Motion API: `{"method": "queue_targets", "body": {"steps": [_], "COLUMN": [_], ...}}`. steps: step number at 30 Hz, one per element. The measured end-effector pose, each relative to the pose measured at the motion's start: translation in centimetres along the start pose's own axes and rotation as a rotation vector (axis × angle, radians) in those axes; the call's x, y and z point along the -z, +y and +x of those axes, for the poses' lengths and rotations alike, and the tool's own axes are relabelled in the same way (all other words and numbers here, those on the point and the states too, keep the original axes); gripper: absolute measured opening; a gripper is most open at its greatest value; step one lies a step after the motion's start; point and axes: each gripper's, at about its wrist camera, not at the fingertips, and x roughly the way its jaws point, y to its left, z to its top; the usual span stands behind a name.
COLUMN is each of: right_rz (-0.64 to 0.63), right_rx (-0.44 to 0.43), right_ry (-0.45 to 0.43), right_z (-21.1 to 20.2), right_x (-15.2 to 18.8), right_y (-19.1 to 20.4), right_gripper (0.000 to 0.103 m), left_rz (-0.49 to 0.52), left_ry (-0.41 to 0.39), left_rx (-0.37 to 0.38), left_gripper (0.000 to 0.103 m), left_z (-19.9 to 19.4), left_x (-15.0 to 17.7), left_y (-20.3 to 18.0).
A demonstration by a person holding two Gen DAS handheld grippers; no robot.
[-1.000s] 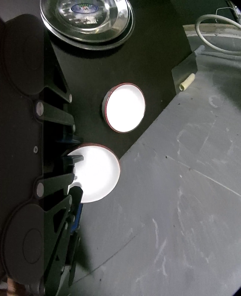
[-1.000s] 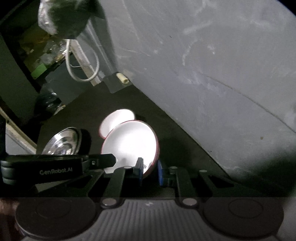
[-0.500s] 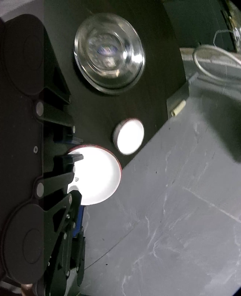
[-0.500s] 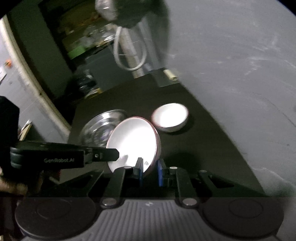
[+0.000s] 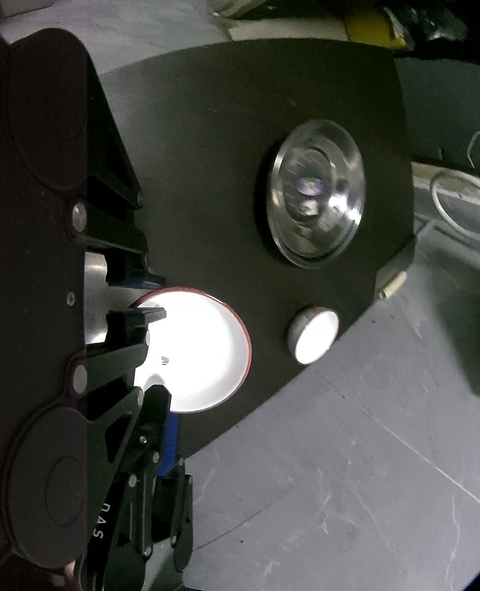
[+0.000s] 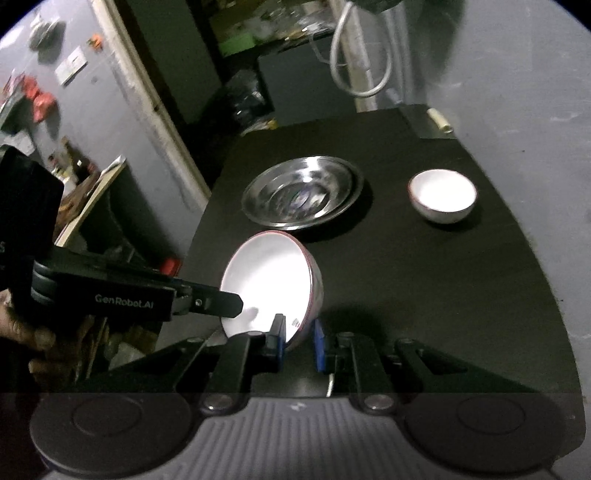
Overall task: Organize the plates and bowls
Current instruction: 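Lift the white bowl and carry it over the large steel bowl, then lower the white bowl into the steel bowl and open the grippers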
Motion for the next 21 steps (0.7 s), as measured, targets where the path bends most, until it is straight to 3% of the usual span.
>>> {"method": "queue_targets", "body": {"steps": [7,21], "right_rz": [-0.067,-0.081], "right_rx": [-0.021,-0.031], "right_ry": [0.069,0.189], "right_z": [0.6,1.8], "right_x": [1.1,2.8], "right_y": [0.9,0.7], "right_gripper": [0.018,0.018], "left_rz": [-0.032,-0.028], "left_ry": [0.055,0.16], "left_rx": [-0.002,-0.025], "left_gripper": [0.011,0.012], "left_z": [0.2,1.1], "left_x": [1.8,3.4], "left_y": [0.3,-0.6]}}
